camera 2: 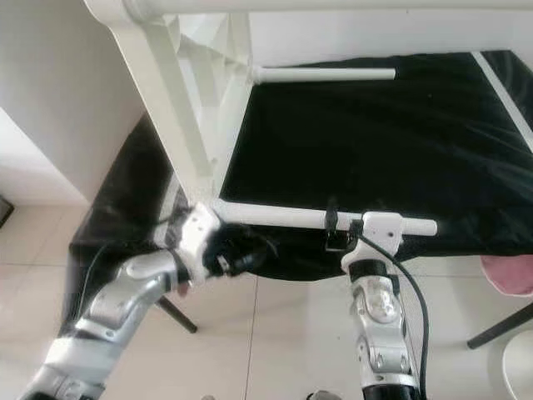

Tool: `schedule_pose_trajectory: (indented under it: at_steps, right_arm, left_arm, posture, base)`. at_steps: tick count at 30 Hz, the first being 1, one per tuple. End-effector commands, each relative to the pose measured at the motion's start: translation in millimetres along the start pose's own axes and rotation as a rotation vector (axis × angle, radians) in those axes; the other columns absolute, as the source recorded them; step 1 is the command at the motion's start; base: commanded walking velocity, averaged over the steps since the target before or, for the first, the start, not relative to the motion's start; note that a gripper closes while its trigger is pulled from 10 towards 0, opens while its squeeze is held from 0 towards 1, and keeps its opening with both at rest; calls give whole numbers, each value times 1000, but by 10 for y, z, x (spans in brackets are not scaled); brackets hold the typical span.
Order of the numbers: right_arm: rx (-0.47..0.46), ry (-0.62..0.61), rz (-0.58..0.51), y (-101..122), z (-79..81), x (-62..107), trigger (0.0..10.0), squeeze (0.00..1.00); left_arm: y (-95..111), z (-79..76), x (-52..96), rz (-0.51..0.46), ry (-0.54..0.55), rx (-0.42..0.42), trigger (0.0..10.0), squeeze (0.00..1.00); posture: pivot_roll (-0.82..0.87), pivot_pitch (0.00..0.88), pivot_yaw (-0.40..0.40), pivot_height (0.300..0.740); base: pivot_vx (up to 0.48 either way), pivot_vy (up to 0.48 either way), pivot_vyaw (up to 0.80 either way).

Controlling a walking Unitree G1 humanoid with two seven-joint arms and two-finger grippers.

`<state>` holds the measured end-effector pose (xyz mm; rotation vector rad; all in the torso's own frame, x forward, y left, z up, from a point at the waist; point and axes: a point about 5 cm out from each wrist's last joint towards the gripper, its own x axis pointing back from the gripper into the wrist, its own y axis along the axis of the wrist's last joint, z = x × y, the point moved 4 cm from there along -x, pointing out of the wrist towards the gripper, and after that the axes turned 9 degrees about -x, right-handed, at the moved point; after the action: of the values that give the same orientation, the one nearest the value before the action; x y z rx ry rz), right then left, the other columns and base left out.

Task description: Building children table

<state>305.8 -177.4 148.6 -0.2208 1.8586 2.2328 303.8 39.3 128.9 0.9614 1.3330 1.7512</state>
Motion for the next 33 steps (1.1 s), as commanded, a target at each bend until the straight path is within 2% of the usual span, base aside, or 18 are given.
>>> schedule_pose_trajectory:
  at_steps: [1,7,9,15,16,18,27,30,32,33]
  right_arm:
    - [-2,12,9,-9,3,24,10000,0]
    - [4,22,43,-65,-42,49,10000,0]
    - [15,27,66,-115,-62,51,10000,0]
    - [31,12,80,-146,-113,17,10000,0]
    - [31,12,80,-146,-113,17,10000,0]
    - [37,-8,62,-105,-191,-85,10000,0]
    - [74,-32,5,43,-300,-215,10000,0]
    - [188,-26,-25,179,-265,-265,10000,0]
    - [201,-26,-32,198,-259,-271,10000,0]
    - [399,43,-126,372,-84,-321,10000,0]
  left_arm:
    - [-47,-53,44,27,-51,-7,10000,0]
    - [-171,-39,27,99,-38,-15,10000,0]
    - [-255,48,-8,162,18,-47,10000,0]
    - [-306,197,-68,207,113,-63,10000,0]
    - [-306,197,-68,207,113,-63,10000,0]
    - [-277,327,-140,217,196,-61,10000,0]
    - [-138,359,-170,155,206,-50,10000,0]
    - [13,253,-119,63,127,-15,10000,0]
    - [31,237,-114,52,115,-11,10000,0]
    - [82,163,-78,13,65,14,10000,0]
  posture:
    - [-97,67,62,740]
    - [-99,66,61,740]
    - [-98,66,61,740]
    - [-97,66,63,740]
    - [-97,66,63,740]
    - [-96,64,70,740]
    - [-89,59,81,740]
    - [-87,57,82,740]
    - [-87,57,82,740]
    - [-77,45,79,740]
  base:
    - [0,0,0]
    - [0,0,0]
    - [0,0,0]
    - [0,0,0]
    - [0,0,0]
    - [0,0,0]
    - [0,0,0]
    - [0,0,0]
    - [0,0,0]
    - [0,0,0]
